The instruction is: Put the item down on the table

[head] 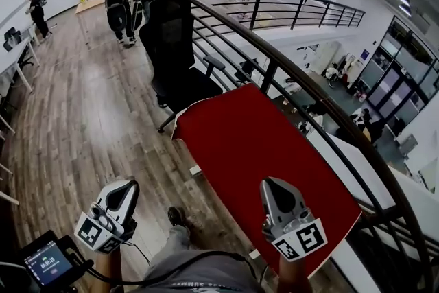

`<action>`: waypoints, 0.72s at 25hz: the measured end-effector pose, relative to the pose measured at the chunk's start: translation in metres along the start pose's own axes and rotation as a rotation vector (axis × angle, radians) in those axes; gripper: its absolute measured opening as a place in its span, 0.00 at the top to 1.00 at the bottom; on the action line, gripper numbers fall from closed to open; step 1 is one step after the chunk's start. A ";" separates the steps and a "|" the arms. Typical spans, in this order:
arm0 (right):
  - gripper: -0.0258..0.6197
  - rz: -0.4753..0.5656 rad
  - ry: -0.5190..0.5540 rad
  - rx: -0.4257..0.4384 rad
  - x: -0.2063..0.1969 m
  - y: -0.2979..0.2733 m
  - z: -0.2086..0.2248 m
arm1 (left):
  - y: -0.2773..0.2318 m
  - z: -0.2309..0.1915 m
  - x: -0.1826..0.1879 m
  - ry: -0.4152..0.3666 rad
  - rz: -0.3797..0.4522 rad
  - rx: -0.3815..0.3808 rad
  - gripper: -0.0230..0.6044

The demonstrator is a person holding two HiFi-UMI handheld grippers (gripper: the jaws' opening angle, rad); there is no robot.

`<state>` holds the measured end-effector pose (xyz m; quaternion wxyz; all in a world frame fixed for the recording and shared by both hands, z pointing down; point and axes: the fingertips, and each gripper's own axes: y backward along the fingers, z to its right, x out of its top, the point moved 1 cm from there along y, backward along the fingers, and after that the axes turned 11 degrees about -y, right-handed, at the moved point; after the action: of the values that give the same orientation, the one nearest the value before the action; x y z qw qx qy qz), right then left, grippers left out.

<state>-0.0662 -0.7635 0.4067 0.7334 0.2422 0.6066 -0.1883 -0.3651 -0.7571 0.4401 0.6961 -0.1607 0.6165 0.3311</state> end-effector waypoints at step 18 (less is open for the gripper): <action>0.96 -0.027 -0.042 0.078 0.025 0.100 -0.096 | 0.142 0.081 0.072 -0.011 0.000 0.105 0.96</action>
<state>-0.0808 -0.6262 0.3805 0.7332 0.2585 0.5867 -0.2269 -0.3968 -0.5832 0.4117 0.7068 -0.1221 0.6292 0.2994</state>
